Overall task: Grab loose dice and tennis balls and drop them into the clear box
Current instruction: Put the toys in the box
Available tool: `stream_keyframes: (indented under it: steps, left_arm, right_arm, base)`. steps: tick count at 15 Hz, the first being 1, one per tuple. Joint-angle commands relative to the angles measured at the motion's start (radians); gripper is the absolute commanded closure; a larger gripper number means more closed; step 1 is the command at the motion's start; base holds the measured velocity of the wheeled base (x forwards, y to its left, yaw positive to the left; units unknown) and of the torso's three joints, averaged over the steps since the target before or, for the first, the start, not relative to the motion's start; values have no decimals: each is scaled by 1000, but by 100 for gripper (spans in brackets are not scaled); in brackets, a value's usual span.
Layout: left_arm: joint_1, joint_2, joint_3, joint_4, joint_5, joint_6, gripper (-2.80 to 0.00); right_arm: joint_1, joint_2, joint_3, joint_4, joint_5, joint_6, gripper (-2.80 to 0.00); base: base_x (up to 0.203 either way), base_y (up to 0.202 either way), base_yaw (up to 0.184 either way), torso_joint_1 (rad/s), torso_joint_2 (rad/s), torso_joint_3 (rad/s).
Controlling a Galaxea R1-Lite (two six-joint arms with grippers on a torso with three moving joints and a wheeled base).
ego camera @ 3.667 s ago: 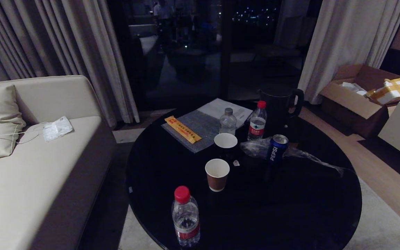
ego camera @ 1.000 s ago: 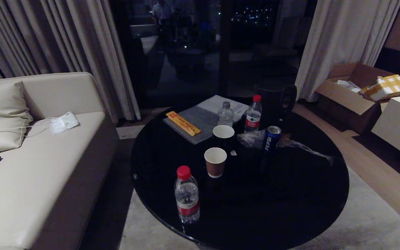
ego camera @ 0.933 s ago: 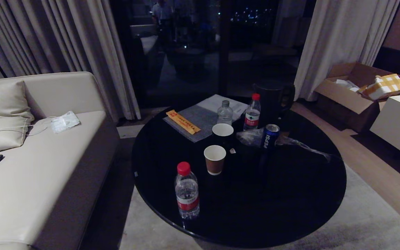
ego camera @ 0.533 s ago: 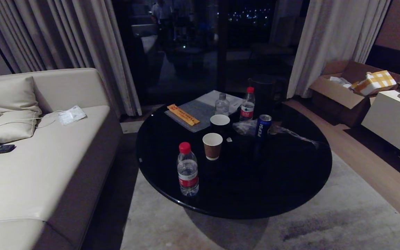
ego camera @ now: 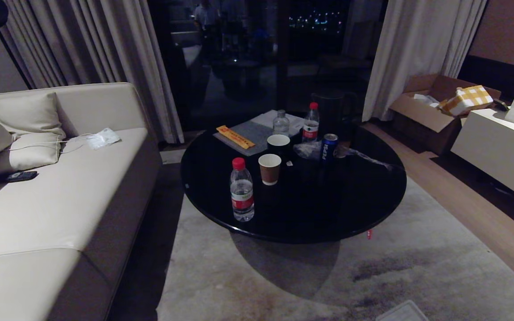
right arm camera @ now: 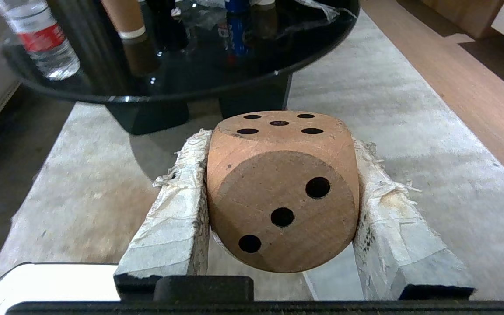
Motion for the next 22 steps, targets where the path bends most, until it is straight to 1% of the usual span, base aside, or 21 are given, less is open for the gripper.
stream_keyframes:
  steps: [1, 17, 18, 22]
  left_arm:
    - [0, 2, 2, 0, 1, 0, 0]
    - [0, 2, 2, 0, 1, -1, 0]
    - [0, 2, 2, 0, 1, 0, 0]
    - [0, 2, 2, 0, 1, -1, 0]
  right_arm:
    - [0, 3, 0, 1, 0, 0, 0]
    - [0, 3, 0, 0, 0, -1, 0]
    - [0, 2, 0, 0, 0, -1, 0]
    - [0, 2, 0, 1, 0, -1, 0]
  base:
    - [-187, 0, -2, 2, -1, 5]
    - [-184, 0, -1, 2, 4, 3]
    - [-138, 0, 3, 2, 2, 2]
    - [0, 0, 0, 0, 0, 0]
